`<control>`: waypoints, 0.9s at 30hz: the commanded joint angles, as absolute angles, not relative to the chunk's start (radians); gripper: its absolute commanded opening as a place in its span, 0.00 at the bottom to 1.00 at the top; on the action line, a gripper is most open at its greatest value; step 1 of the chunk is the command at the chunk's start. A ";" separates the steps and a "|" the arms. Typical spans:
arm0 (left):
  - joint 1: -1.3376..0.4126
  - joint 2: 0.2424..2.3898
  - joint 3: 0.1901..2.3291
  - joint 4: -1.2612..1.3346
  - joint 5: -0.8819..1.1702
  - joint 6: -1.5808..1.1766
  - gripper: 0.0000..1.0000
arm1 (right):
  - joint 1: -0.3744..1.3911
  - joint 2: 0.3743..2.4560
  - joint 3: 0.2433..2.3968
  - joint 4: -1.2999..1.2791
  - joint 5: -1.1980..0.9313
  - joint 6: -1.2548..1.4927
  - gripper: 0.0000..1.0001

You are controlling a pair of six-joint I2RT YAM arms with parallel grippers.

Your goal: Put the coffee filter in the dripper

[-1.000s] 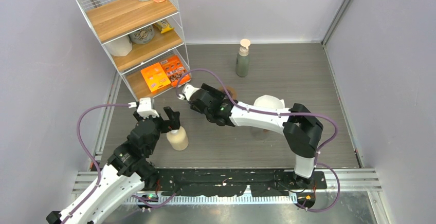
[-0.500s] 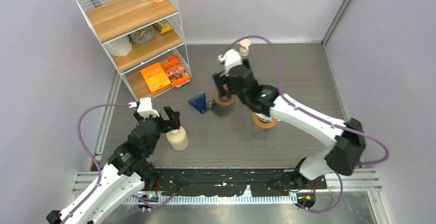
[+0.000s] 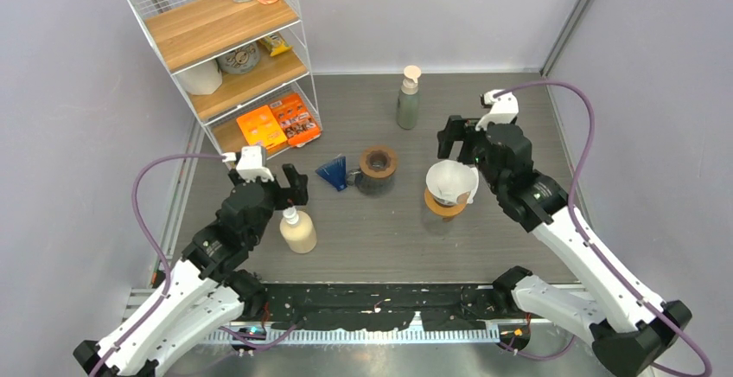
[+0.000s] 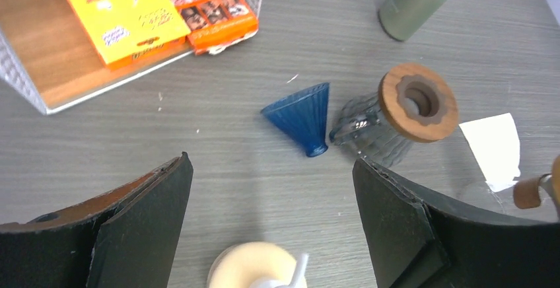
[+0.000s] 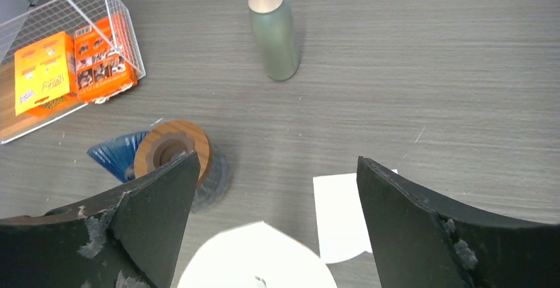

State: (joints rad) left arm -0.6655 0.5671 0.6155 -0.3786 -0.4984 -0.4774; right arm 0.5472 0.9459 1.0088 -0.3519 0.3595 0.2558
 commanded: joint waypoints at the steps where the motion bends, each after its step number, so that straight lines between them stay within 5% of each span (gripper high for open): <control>1: -0.659 0.652 0.733 -0.268 -0.417 -0.349 1.00 | 0.539 0.854 0.967 -0.364 0.303 0.237 0.95; 12: -0.458 1.052 0.930 -0.229 0.222 -0.087 1.00 | 0.533 0.785 0.905 -0.379 0.308 0.188 0.95; 23: -0.360 1.322 1.023 -0.217 0.407 0.053 0.99 | 0.530 0.831 0.887 -0.359 0.199 0.175 0.95; 27: -0.305 1.405 1.043 -0.219 0.542 0.057 0.91 | 0.529 0.843 0.881 -0.358 0.183 0.175 0.96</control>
State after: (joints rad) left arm -0.3500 1.3502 0.9916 -0.2588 0.3561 0.0223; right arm 0.5343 0.8364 0.8841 -0.3973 0.2138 0.1852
